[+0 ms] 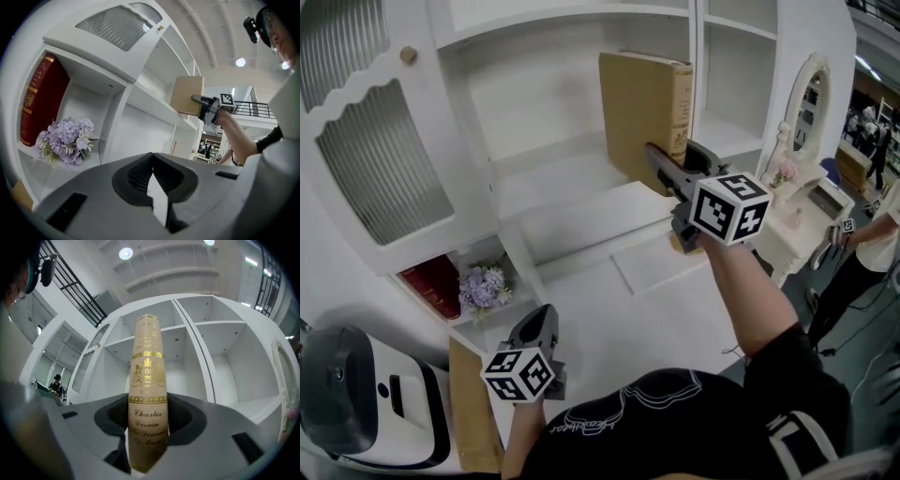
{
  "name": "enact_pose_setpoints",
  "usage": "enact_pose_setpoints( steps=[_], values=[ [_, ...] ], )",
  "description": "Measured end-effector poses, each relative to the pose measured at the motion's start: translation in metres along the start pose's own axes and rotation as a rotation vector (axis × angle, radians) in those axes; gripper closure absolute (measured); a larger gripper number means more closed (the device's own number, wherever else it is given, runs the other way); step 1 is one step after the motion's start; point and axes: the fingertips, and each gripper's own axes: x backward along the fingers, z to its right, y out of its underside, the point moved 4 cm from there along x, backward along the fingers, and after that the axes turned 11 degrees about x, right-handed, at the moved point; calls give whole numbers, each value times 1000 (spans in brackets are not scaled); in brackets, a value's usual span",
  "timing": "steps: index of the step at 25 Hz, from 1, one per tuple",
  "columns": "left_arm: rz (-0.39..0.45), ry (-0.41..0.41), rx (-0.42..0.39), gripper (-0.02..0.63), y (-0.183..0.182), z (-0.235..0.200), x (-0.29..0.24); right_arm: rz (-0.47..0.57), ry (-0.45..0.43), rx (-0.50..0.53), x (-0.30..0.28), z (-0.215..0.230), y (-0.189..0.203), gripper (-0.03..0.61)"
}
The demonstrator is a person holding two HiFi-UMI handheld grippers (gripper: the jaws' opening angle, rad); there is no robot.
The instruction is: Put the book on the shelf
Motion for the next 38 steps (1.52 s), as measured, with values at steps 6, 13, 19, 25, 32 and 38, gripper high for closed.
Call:
enact_pose_setpoints(
  steps=[6, 13, 19, 25, 32, 38],
  values=[
    [-18, 0, 14, 612, 5, -9, -6, -58, 11, -3, -29, 3, 9, 376],
    [-16, -15, 48, 612, 11, -22, -6, -90, 45, -29, -56, 4, 20, 374],
    [-21, -23, 65, 612, 11, -29, -1, -155, 62, -23, -80, 5, 26, 373],
    [-17, -26, 64, 612, 8, -33, 2, -226, 58, -24, -99, 7, 33, 371],
    [-17, -35, 61, 612, 6, -35, 8, -261, 53, -28, -108, 11, 37, 365],
    [-19, -34, 55, 611, 5, -29, 12, -205, 14, 20, -98, 7, 29, 307]
  ],
)
